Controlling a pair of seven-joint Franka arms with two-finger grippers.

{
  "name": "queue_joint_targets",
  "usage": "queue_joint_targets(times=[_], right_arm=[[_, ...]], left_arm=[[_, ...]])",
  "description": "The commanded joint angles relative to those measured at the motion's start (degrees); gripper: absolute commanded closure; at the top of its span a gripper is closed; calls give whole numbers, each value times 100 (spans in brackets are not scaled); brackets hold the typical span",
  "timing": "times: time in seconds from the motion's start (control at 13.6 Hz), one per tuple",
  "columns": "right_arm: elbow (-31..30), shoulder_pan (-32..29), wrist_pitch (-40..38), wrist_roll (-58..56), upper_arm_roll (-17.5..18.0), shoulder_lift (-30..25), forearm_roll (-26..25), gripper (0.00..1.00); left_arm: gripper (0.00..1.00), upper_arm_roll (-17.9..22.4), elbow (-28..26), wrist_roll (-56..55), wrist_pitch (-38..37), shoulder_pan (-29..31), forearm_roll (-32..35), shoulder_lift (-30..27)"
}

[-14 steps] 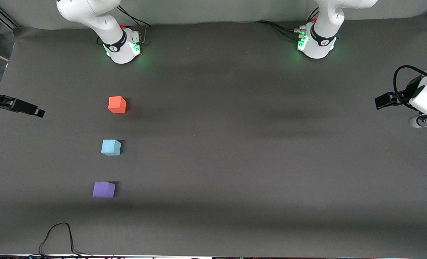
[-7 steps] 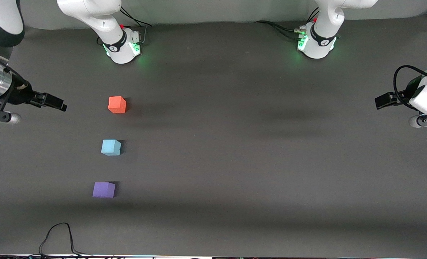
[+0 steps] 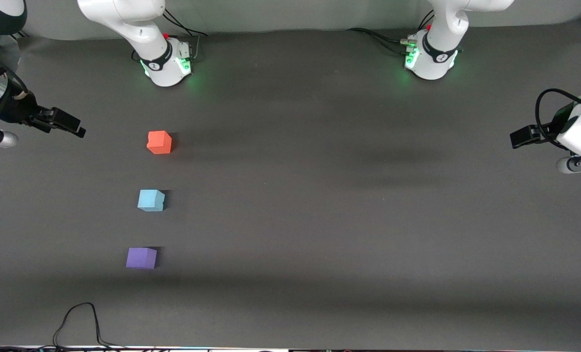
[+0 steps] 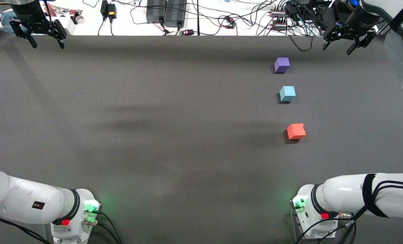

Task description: Place blue block between orange and purple blocks

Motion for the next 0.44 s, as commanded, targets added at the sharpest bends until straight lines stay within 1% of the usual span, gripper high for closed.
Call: queue_joint_targets(times=[0.0,0.15,0.29,0.37], right_arm=[[18,-20,145,190,115,-43,-98,0],[71,-29,172,103,98,-43,-176,0],[115,84,364,102,124,-34,-606,0],[115,233,487,102,116,-26,-677,0]], left_arm=[[0,37,44,53,-127,-31,-51,-78],[0,37,44,53,-127,-31,-51,-78],[0,37,44,53,-127,-31,-51,-78],[0,37,44,53,-127,-31,-51,-78]])
